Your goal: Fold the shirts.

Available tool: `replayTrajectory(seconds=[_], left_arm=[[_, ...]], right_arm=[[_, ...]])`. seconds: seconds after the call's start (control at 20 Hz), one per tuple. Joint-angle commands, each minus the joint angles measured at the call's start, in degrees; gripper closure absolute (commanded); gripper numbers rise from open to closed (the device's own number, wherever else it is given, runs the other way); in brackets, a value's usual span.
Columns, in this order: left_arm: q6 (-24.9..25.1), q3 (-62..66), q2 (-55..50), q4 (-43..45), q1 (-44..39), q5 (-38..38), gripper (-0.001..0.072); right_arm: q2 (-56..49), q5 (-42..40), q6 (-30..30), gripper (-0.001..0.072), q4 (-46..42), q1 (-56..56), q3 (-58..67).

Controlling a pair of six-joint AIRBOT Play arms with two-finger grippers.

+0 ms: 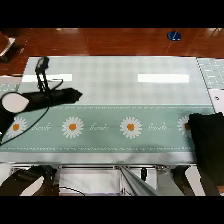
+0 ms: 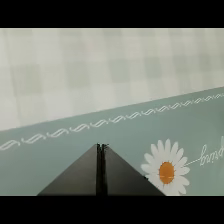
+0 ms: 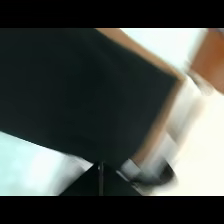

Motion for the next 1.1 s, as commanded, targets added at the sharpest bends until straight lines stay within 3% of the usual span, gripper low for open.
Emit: replayTrajectory(seconds=[0.0,0.1,0.2,0.25,0.3,0.45,0.55,0.75,1.05], left_arm=[[1.73,14.56,-3.48,0.26,1.55,-6.45,0.0691],[1.7,25.88,-7.34,0.17,1.6,-10.73,0.0691],[1.73,30.99,-9.49,0.24,-0.83,-12.59,0.0691],[1.7,29.81,-9.53,1.31,-3.1,-12.5,0.0691],[1.6,26.95,-9.57,3.98,-6.01,-11.8,0.0691],[-4.68,16.52,-11.34,16.35,-10.56,-3.65,0.0691],[-9.33,16.09,-13.4,19.08,-7.67,-3.19,0.0691],[-9.51,16.09,-13.86,19.02,-2.58,-2.19,0.069],[-9.49,16.04,-14.03,19.1,-1.81,-2.58,0.069]], right_arm=[[-7.8,-13.64,0.28,0.0693,21.2,10.78,9.84],[-9.94,-26.99,-1.4,0.0693,30.18,21.97,11.17],[-12.37,-31.8,-6.71,0.0693,29.7,34.88,11.02],[-14.1,-31.39,-10.69,0.0693,26.86,41.9,9.73],[-15.85,-32.02,-10.75,0.0693,21.84,48.35,6.93],[-20.72,-37.46,-1.36,0.0694,4.76,58.6,-1.53],[-23.82,-38.73,2.36,0.0695,0.98,58.84,-2.14],[-25.99,-38.25,4.17,0.0694,3.39,55.1,-2.14],[-26.01,-37.13,4.15,0.0694,3.45,55.1,-2.14]])
